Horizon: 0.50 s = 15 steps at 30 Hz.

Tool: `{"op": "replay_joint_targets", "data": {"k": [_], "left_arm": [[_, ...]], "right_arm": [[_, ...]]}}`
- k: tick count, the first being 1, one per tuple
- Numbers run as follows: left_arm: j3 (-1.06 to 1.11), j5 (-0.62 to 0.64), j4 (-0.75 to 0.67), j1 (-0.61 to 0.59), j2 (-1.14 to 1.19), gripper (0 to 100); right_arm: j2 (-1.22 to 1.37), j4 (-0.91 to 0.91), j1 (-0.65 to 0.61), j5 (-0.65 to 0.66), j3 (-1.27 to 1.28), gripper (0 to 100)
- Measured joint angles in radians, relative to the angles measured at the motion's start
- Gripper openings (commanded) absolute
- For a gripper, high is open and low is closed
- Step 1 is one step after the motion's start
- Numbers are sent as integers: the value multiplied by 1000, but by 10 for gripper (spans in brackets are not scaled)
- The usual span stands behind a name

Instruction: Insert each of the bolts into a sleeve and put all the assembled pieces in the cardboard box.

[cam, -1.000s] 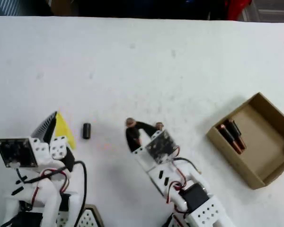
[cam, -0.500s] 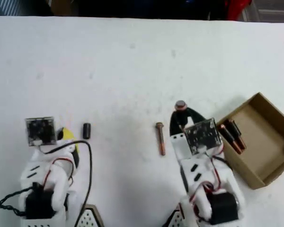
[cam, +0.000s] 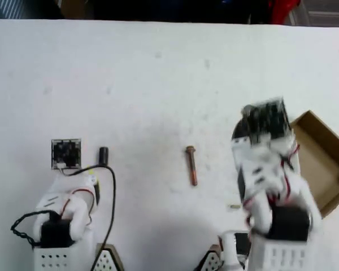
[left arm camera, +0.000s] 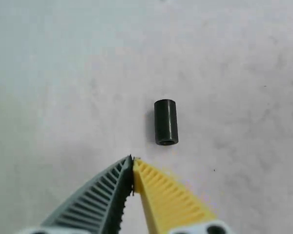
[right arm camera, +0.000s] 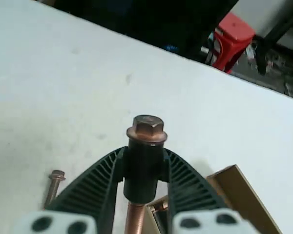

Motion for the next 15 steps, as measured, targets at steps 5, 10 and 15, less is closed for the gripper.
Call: {"op": "replay_joint_targets", "data": {"k": [5, 10, 15], "left_arm": [[64, 0, 0, 0, 2, 22], [83, 0, 0, 0, 2, 22], [86, 0, 0, 0, 2, 22]], "right_arm": [[252, 0, 84, 34, -91, 17], [468, 0, 181, 104, -186, 17], [663, -43, 288, 115, -236, 17]]}}
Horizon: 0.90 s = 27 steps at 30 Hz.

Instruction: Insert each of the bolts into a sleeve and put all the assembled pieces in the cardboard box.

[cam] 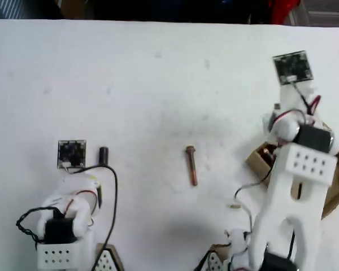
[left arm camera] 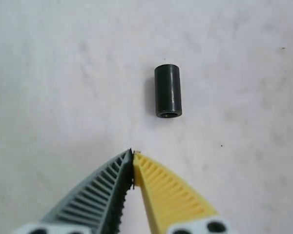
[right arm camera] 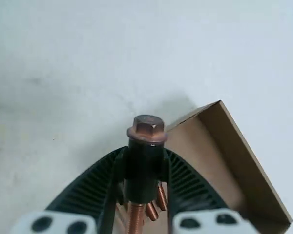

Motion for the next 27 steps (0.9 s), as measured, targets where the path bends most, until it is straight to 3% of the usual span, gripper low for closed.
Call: {"op": "replay_joint_targets", "data": {"k": [13, 21, 27], "left_arm": [[26, -8, 0, 0, 0, 22], [26, -9, 0, 0, 0, 22], [26, -9, 0, 0, 0, 22]], "right_arm": [[446, -241, 186, 186, -14, 17], [606, -262, 198, 354, -17, 19], [632, -272, 201, 442, -28, 148]]}}
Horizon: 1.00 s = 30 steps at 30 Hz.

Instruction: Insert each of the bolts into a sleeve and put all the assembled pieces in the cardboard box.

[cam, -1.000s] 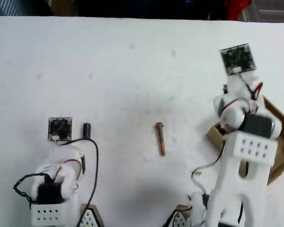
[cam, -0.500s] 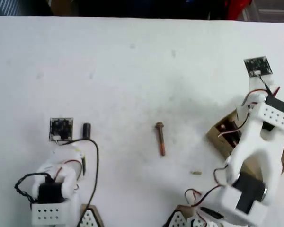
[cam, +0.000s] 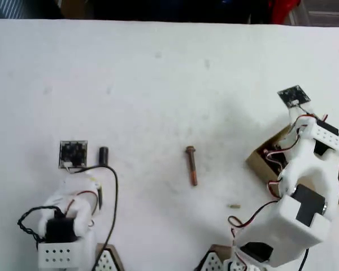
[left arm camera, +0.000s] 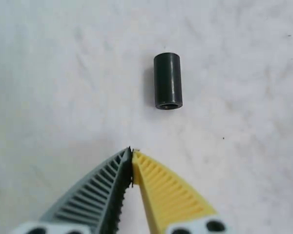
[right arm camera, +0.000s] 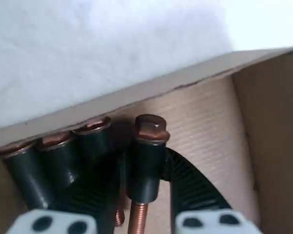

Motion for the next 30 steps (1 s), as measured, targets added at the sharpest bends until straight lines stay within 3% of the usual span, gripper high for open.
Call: {"op": "replay_joint_targets", "data": {"k": [11, 18, 30], "left_arm": [[0, 0, 17, 0, 0, 22], [0, 0, 17, 0, 0, 22], [0, 0, 17, -55, 0, 22]], "right_arm": [[-31, 6, 0, 11, -3, 183], [-276, 195, -29, 11, -3, 183], [-611, 420, -370, -304, -3, 183]]}}
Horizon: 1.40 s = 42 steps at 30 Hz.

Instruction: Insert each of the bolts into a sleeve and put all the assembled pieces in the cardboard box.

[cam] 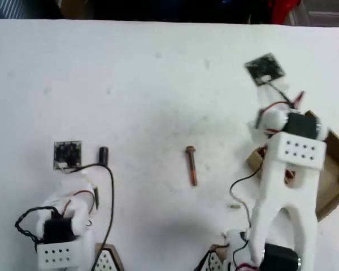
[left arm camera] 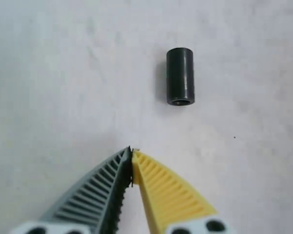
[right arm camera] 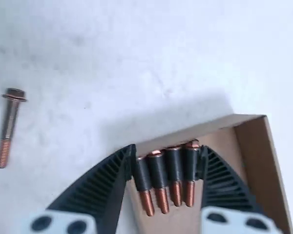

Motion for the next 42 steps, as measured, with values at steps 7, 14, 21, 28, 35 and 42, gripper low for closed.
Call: {"op": "replay_joint_targets", "data": {"k": [7, 14, 21, 28, 35, 42], "left_arm": [[0, 2, 0, -106, 0, 22], [0, 0, 0, -219, 0, 22], [0, 0, 3, -273, 0, 22], [0, 2, 23, -285, 0, 22], [0, 0, 23, -298, 0, 23], [0, 0, 23, -298, 0, 23]], "right_arm": [[-29, 74, -259, -127, 0, 183], [-29, 75, -494, -310, 0, 183], [-29, 75, -718, -497, 0, 183], [40, 17, -859, -666, -49, 183], [275, 40, -901, -767, -261, 183], [545, 48, -967, -987, -476, 183]]}}
